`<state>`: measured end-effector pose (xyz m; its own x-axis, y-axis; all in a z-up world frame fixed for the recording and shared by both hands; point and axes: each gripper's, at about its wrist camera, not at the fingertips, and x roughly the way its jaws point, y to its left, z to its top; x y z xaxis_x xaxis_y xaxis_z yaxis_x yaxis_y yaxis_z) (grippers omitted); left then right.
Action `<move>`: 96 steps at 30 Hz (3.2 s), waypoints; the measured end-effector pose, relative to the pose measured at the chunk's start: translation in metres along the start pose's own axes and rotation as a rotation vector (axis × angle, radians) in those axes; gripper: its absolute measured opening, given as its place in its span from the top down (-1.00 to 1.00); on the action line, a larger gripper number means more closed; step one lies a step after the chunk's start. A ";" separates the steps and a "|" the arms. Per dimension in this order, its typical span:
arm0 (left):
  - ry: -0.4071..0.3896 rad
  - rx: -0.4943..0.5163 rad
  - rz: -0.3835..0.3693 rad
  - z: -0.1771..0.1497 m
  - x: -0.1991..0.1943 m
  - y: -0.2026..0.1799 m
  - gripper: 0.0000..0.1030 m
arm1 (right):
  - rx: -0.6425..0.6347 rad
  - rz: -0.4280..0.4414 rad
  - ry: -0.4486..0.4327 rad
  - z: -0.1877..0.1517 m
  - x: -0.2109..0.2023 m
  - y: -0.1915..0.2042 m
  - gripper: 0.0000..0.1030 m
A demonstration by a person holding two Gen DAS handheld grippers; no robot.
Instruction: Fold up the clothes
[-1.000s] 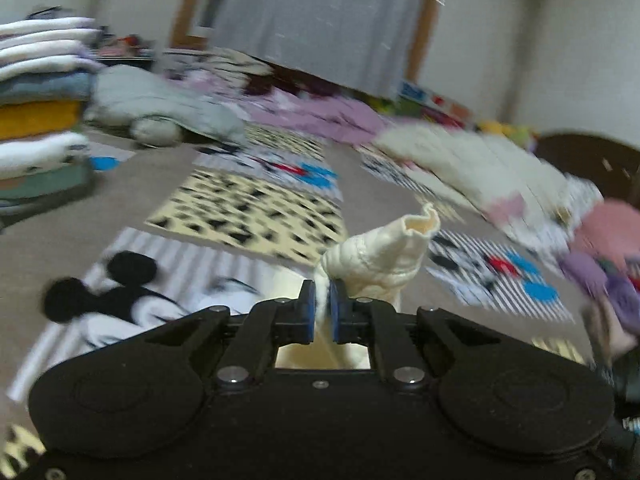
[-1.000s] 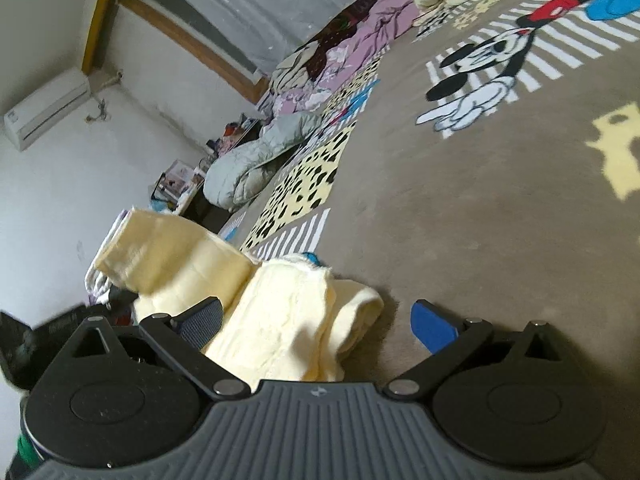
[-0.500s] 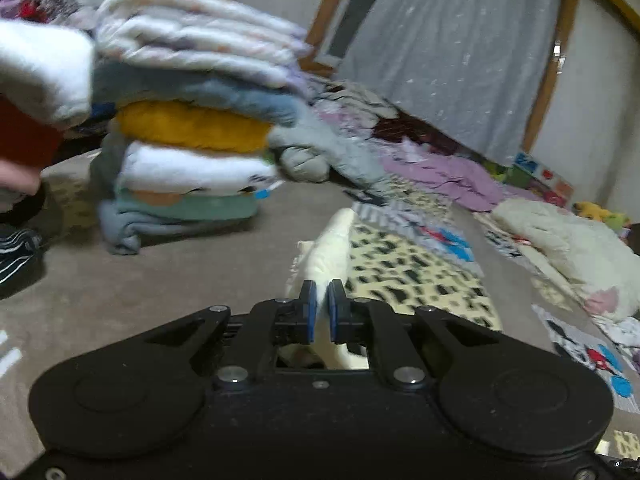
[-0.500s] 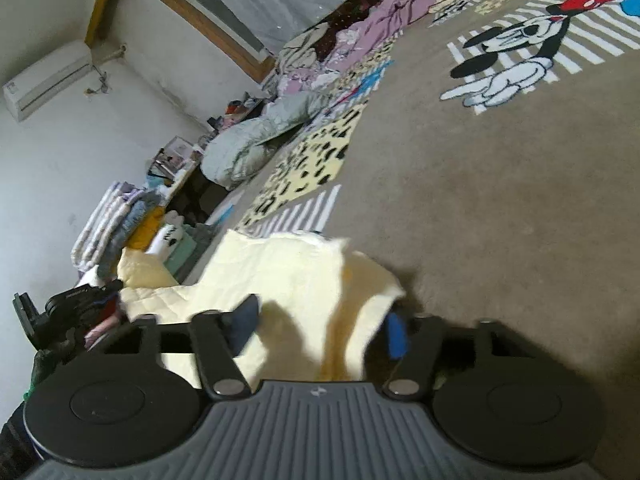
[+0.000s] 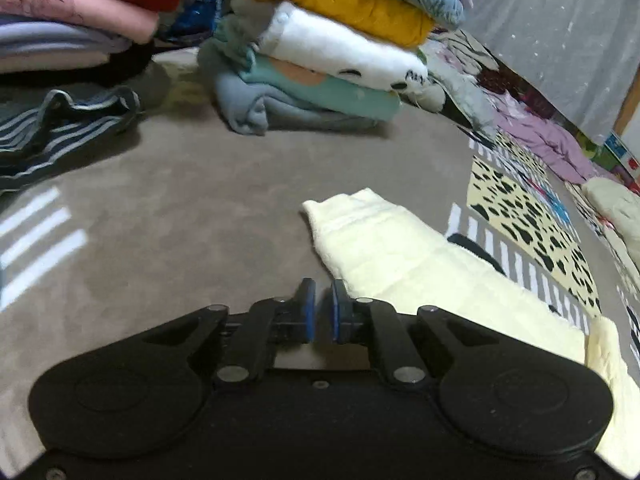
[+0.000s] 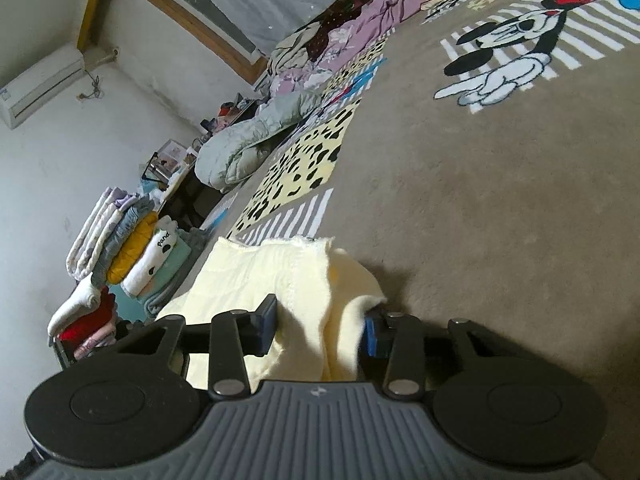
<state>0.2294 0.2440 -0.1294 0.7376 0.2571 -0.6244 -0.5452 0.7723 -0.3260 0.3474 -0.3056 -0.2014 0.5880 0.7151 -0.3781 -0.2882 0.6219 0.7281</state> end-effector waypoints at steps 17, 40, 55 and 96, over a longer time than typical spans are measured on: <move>-0.061 0.773 -0.454 -0.124 -0.116 -0.182 0.02 | 0.068 0.009 -0.037 0.006 -0.025 -0.012 -0.29; -0.138 0.729 -0.620 -0.137 -0.129 -0.241 0.83 | 0.056 0.033 -0.103 0.017 -0.047 -0.027 -0.41; -0.110 0.085 -0.523 -0.009 -0.094 -0.092 0.92 | -0.540 0.041 -0.019 -0.012 -0.038 0.055 -0.41; -0.159 0.090 -0.349 0.034 -0.036 -0.050 0.85 | -1.013 -0.129 0.087 -0.061 -0.008 0.091 -0.07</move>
<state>0.2433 0.2159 -0.0669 0.9287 0.0514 -0.3671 -0.2190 0.8752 -0.4313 0.2703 -0.2351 -0.1670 0.6142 0.6195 -0.4889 -0.7536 0.6442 -0.1305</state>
